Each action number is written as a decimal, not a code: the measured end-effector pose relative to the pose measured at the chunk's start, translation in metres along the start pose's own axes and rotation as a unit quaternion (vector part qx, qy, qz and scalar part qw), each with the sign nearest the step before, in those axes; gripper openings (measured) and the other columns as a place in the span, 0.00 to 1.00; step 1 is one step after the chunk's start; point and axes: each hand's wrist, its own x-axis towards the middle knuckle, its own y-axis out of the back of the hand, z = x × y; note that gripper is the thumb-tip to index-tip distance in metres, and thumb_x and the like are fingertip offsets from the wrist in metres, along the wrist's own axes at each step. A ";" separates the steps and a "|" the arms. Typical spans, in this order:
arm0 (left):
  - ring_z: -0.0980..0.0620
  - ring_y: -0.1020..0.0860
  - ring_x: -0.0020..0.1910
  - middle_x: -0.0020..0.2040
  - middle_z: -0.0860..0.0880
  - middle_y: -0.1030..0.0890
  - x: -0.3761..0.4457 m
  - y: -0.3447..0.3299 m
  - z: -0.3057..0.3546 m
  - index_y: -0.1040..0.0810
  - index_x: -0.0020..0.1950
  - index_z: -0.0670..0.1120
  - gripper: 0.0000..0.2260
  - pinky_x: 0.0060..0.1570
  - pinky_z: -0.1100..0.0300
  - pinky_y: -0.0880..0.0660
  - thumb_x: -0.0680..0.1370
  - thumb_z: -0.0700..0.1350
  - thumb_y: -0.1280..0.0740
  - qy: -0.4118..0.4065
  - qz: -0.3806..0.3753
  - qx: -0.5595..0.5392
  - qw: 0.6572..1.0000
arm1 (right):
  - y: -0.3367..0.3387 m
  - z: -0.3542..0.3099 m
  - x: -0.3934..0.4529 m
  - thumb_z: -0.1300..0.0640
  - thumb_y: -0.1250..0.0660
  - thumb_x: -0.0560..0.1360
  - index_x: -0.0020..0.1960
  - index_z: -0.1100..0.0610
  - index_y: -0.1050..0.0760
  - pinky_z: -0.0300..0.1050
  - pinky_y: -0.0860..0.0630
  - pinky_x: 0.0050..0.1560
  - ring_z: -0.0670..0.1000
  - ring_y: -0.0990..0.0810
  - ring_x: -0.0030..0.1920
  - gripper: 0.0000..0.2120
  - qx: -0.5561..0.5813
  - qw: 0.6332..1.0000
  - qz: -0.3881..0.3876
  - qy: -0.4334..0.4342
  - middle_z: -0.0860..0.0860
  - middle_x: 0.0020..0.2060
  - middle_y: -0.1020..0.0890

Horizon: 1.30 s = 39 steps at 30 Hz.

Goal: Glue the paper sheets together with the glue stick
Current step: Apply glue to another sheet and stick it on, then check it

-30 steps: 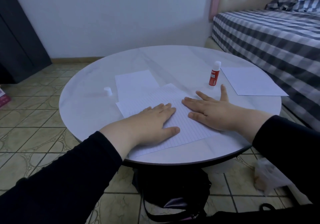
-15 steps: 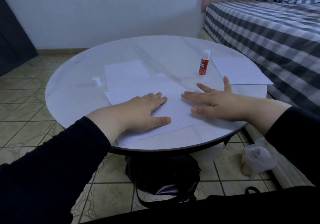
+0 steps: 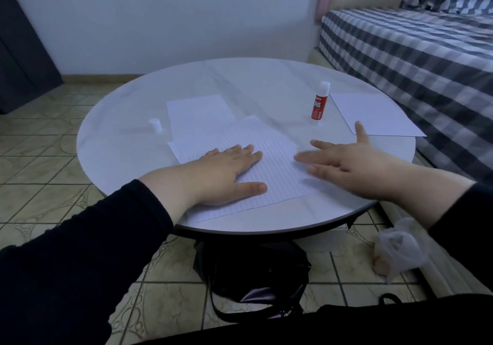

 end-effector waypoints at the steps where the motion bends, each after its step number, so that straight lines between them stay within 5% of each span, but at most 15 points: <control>1: 0.58 0.59 0.78 0.79 0.57 0.58 -0.001 0.000 0.000 0.56 0.79 0.59 0.34 0.76 0.52 0.58 0.77 0.69 0.49 -0.003 0.000 0.005 1.000 | -0.004 -0.004 0.005 0.40 0.55 0.80 0.76 0.39 0.43 0.63 0.76 0.68 0.38 0.52 0.76 0.24 -0.017 1.000 -0.006 -0.008 0.34 0.74 0.40; 3: 0.58 0.59 0.78 0.79 0.58 0.59 -0.001 0.000 -0.001 0.57 0.78 0.61 0.34 0.76 0.51 0.58 0.76 0.70 0.51 -0.005 -0.004 0.016 1.000 | -0.011 -0.006 0.011 0.41 0.57 0.82 0.78 0.40 0.52 0.67 0.74 0.68 0.39 0.54 0.77 0.24 -0.043 0.999 -0.024 -0.014 0.35 0.76 0.48; 9: 0.58 0.59 0.78 0.79 0.58 0.59 0.001 -0.002 -0.002 0.58 0.78 0.61 0.35 0.76 0.51 0.58 0.75 0.71 0.53 -0.005 0.001 0.035 0.999 | -0.004 0.004 0.004 0.41 0.57 0.81 0.74 0.39 0.40 0.61 0.76 0.69 0.37 0.52 0.76 0.24 -0.027 1.000 -0.001 0.016 0.31 0.72 0.39; 13: 0.59 0.63 0.76 0.78 0.58 0.63 0.003 -0.006 -0.004 0.61 0.78 0.60 0.36 0.76 0.52 0.62 0.74 0.71 0.57 -0.015 -0.010 0.035 0.999 | -0.010 -0.004 0.032 0.41 0.58 0.82 0.78 0.41 0.53 0.66 0.72 0.70 0.40 0.57 0.77 0.25 -0.033 0.999 -0.015 0.007 0.36 0.77 0.49; 20: 0.61 0.65 0.76 0.78 0.58 0.64 0.002 -0.011 -0.007 0.62 0.78 0.60 0.34 0.76 0.53 0.63 0.75 0.70 0.58 -0.021 0.013 0.035 0.999 | -0.014 0.010 0.034 0.41 0.59 0.81 0.76 0.35 0.60 0.62 0.73 0.71 0.38 0.62 0.75 0.24 -0.022 0.998 -0.049 0.040 0.33 0.75 0.57; 24: 0.61 0.64 0.76 0.78 0.59 0.62 0.001 -0.013 -0.008 0.61 0.78 0.60 0.35 0.76 0.55 0.63 0.73 0.71 0.59 -0.028 0.030 0.023 0.999 | -0.021 0.012 0.012 0.37 0.59 0.76 0.75 0.38 0.50 0.44 0.62 0.77 0.34 0.53 0.75 0.28 0.019 0.991 0.005 0.131 0.33 0.73 0.47; 27: 0.61 0.62 0.76 0.79 0.59 0.60 0.001 -0.015 -0.008 0.59 0.78 0.60 0.35 0.76 0.57 0.62 0.74 0.71 0.58 -0.031 0.046 0.009 0.998 | -0.020 0.003 0.025 0.42 0.49 0.80 0.75 0.48 0.38 0.40 0.50 0.76 0.38 0.42 0.74 0.25 0.042 0.989 0.055 0.129 0.39 0.73 0.38; 32: 0.61 0.61 0.77 0.79 0.58 0.59 0.001 -0.015 -0.008 0.57 0.79 0.59 0.34 0.76 0.58 0.62 0.76 0.70 0.56 -0.031 0.052 0.015 0.998 | -0.019 -0.007 0.048 0.50 0.48 0.83 0.78 0.48 0.45 0.31 0.57 0.72 0.41 0.47 0.76 0.23 0.036 0.995 0.039 0.084 0.43 0.77 0.45; 35: 0.62 0.61 0.76 0.79 0.59 0.60 0.000 -0.014 -0.009 0.58 0.78 0.60 0.34 0.76 0.58 0.61 0.75 0.70 0.56 -0.028 0.049 0.008 0.998 | -0.022 -0.002 0.034 0.51 0.47 0.83 0.77 0.48 0.44 0.29 0.57 0.71 0.38 0.48 0.75 0.23 0.037 0.993 0.036 0.105 0.40 0.76 0.44; 39: 0.62 0.61 0.76 0.79 0.59 0.60 0.001 -0.015 -0.009 0.58 0.78 0.60 0.34 0.76 0.57 0.61 0.75 0.70 0.56 -0.032 0.050 0.006 0.998 | -0.018 0.001 0.020 0.55 0.38 0.80 0.71 0.49 0.30 0.37 0.45 0.75 0.37 0.36 0.70 0.19 0.085 0.983 0.093 0.134 0.40 0.69 0.30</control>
